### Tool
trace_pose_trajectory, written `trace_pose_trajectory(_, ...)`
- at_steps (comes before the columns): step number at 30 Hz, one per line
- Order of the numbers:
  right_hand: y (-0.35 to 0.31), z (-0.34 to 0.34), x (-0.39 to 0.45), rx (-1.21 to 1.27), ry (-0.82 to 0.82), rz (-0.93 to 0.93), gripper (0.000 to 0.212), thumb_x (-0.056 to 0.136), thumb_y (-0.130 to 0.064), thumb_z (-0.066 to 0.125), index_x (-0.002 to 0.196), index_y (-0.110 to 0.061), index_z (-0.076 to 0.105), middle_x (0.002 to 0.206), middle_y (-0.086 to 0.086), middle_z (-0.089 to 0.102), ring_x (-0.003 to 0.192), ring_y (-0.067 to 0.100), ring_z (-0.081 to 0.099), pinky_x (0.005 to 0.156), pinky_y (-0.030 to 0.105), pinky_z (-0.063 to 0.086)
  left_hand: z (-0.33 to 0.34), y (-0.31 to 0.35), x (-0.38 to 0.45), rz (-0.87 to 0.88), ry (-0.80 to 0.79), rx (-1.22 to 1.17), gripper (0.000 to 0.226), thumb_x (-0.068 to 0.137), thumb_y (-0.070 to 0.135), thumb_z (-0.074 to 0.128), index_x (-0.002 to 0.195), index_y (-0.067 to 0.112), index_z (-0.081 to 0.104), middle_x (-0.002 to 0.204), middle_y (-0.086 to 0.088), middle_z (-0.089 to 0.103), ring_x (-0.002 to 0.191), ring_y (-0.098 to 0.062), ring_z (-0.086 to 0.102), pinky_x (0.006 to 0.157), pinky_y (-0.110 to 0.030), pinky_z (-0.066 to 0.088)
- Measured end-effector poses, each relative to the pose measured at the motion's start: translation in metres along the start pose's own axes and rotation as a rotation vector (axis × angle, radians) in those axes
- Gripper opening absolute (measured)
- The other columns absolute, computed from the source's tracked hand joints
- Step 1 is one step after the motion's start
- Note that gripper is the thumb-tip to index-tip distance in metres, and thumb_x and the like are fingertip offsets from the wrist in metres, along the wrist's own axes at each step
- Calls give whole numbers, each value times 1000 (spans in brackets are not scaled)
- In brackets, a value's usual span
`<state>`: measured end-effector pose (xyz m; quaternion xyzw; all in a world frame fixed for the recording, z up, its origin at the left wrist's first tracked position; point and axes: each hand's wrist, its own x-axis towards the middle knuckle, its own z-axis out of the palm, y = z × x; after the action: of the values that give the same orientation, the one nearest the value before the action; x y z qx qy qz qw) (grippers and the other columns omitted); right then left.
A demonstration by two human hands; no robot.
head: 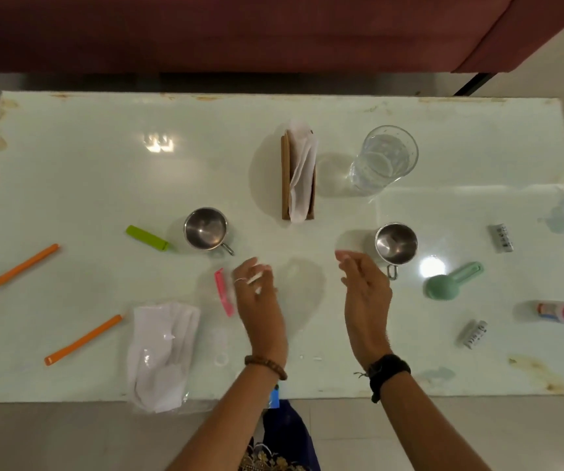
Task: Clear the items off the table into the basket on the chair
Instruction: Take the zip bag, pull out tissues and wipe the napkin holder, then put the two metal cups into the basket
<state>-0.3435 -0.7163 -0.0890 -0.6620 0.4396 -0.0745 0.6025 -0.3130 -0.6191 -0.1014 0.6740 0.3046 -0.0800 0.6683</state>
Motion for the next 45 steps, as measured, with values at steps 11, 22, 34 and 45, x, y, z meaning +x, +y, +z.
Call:
trace_pose_trajectory(11,9,-28,36,116,452,308,36,92,-33,53,66,-14,39,72,3,42,68,20,42,75,37,44,0,23,58,-358,210,-195,44,93,37,43,124,7,50,130,-8,51,126,-27,45,97,-37,41)
trace_pose_trajectory(22,-5,6,-6,177,402,212,29,95,-19,44,89,5,58,85,6,55,76,15,55,68,23,48,-24,31,62,-334,196,-131,28,88,17,47,61,12,52,68,0,56,69,-13,55,72,-25,49)
trace_pose_trajectory(34,-74,187,-120,0,-17,-71,28,95,-17,48,82,7,49,92,30,52,72,28,47,69,34,49,-194,122,128,-55,43,-117,21,90,13,50,72,9,62,66,0,64,71,-8,62,74,-21,54)
trace_pose_trajectory(45,-140,452,-202,-8,-355,-162,31,96,-19,46,88,9,57,94,27,59,80,31,56,77,45,53,-417,235,259,146,253,-74,35,86,16,56,53,23,63,54,9,61,70,-12,58,85,-36,51)
